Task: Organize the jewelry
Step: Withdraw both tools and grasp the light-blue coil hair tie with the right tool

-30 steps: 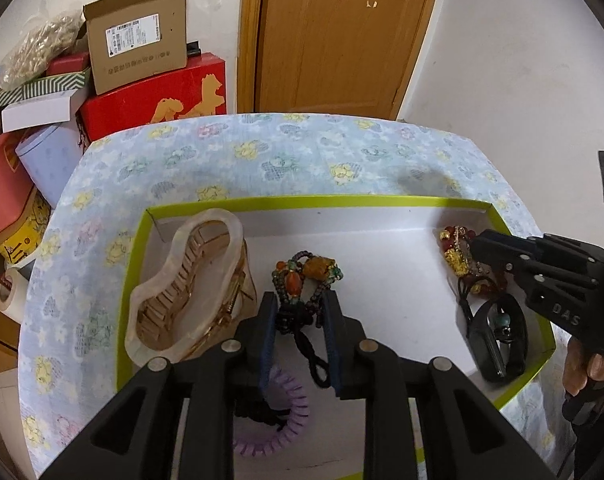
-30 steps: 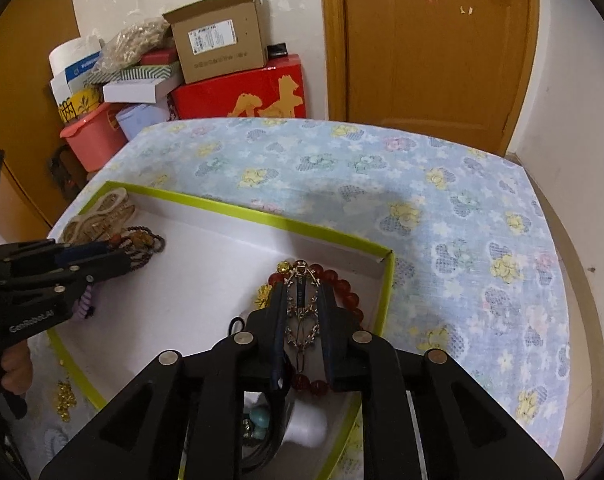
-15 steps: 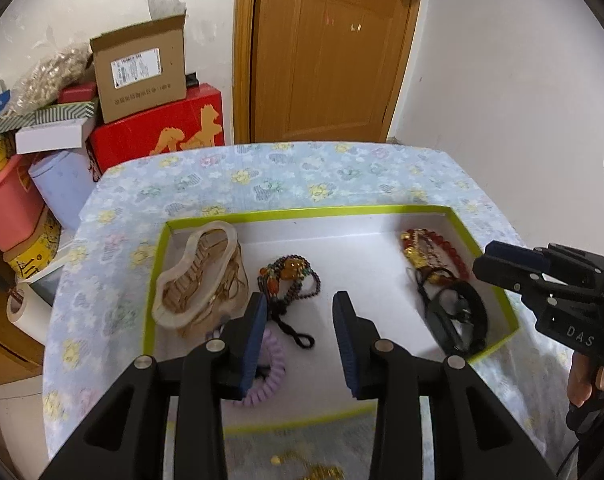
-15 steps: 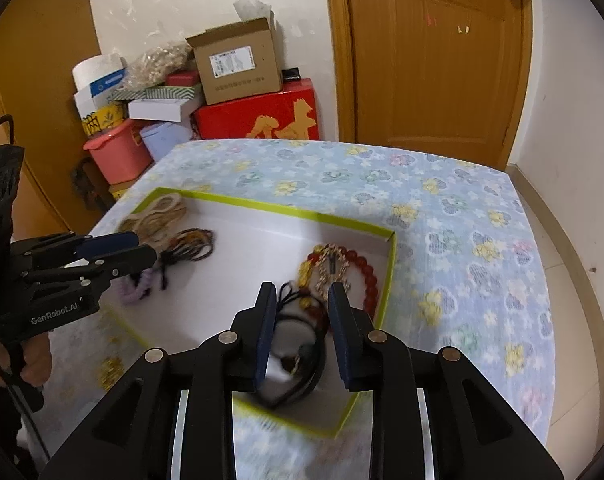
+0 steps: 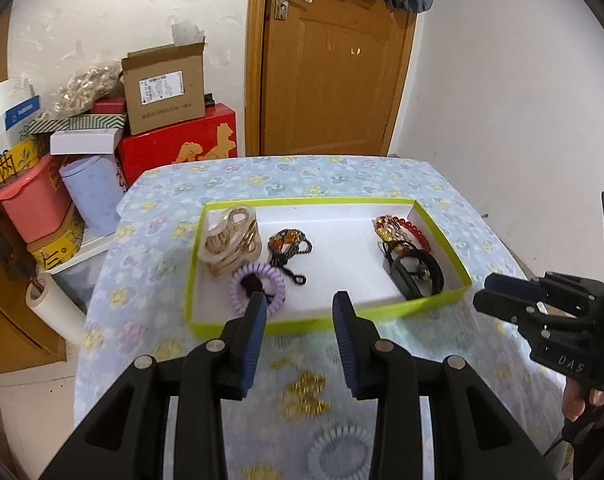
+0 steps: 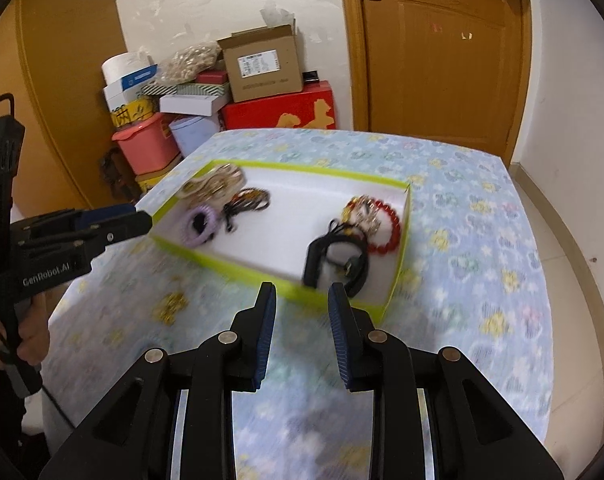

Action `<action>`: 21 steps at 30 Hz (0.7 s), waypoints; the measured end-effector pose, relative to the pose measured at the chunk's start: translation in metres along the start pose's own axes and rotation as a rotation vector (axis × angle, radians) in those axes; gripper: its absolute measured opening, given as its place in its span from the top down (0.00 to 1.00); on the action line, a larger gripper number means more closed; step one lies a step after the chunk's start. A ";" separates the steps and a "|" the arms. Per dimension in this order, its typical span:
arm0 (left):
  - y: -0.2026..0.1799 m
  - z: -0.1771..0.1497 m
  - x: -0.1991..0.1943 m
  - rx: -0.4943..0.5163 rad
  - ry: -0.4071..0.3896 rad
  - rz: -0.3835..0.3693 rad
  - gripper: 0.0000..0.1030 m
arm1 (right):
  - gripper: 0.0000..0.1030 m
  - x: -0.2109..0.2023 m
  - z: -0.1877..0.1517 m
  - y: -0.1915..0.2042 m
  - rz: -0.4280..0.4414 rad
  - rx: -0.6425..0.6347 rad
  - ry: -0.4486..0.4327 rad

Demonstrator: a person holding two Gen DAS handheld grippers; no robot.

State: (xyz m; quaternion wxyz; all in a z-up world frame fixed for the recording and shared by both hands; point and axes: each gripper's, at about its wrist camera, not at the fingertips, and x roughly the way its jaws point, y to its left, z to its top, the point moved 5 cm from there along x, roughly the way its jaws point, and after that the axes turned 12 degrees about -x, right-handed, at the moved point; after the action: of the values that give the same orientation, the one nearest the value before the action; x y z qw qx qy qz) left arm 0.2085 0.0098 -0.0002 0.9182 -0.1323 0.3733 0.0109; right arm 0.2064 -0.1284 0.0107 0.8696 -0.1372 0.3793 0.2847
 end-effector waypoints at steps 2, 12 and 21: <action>0.002 -0.006 -0.009 -0.004 -0.007 0.003 0.65 | 0.73 -0.006 -0.006 0.008 0.012 -0.003 0.000; 0.014 -0.043 -0.032 -0.044 -0.004 0.021 0.65 | 0.73 -0.020 -0.029 0.046 0.070 -0.029 0.002; 0.038 -0.073 -0.048 -0.095 0.005 0.038 0.65 | 0.73 -0.015 -0.048 0.072 0.086 -0.064 0.045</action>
State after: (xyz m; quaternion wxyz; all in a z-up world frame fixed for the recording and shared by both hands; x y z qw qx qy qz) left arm 0.1198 0.0323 -0.0264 0.9094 -0.1688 0.3773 0.0457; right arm 0.1269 -0.0982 -0.0123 0.8431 -0.1548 0.3950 0.3305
